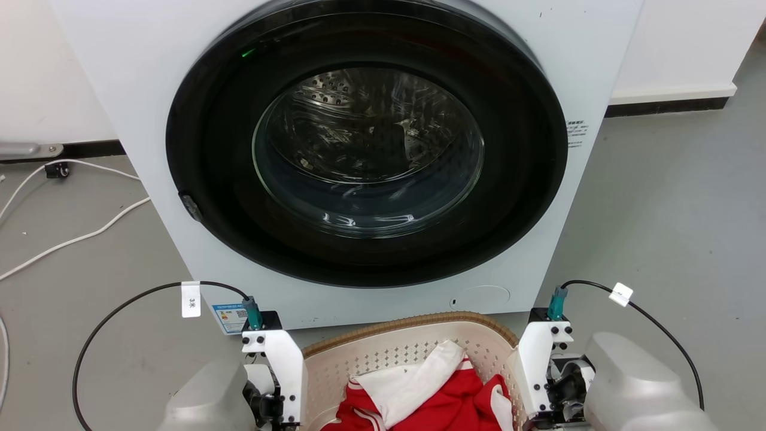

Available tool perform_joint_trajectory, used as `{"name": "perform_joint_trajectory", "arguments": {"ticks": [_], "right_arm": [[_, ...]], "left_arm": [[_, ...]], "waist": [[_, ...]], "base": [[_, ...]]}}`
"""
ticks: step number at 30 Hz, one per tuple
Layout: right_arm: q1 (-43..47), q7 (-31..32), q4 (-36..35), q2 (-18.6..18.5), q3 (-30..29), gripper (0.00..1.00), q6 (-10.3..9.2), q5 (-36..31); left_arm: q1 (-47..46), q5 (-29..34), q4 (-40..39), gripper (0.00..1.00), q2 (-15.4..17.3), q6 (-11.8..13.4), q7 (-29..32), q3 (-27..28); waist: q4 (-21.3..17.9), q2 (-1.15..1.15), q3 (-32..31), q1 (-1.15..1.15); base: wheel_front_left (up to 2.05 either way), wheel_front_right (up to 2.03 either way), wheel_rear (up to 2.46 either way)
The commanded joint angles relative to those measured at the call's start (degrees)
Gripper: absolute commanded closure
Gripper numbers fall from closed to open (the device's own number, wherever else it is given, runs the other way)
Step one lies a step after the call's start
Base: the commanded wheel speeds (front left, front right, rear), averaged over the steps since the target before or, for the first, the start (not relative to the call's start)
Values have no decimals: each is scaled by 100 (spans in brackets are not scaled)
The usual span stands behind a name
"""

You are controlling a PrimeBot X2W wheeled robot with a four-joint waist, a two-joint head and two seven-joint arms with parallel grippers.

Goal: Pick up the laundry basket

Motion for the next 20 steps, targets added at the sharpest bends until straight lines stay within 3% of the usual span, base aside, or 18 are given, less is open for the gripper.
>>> {"name": "perform_joint_trajectory", "arguments": {"ticks": [1, 20], "right_arm": [[34, -5, -50, 83, -32, 100, 16, -7], [190, 99, -47, 97, -347, 100, 16, -326]], "left_arm": [[75, -12, -39, 100, -95, -61, -7, -24], [151, -65, -32, 100, -51, -61, -86, -132]], "waist": [[0, 0, -3, 0], [5, 0, -69, 0]], "base": [[0, 0, 0], [0, 0, 0]]}}
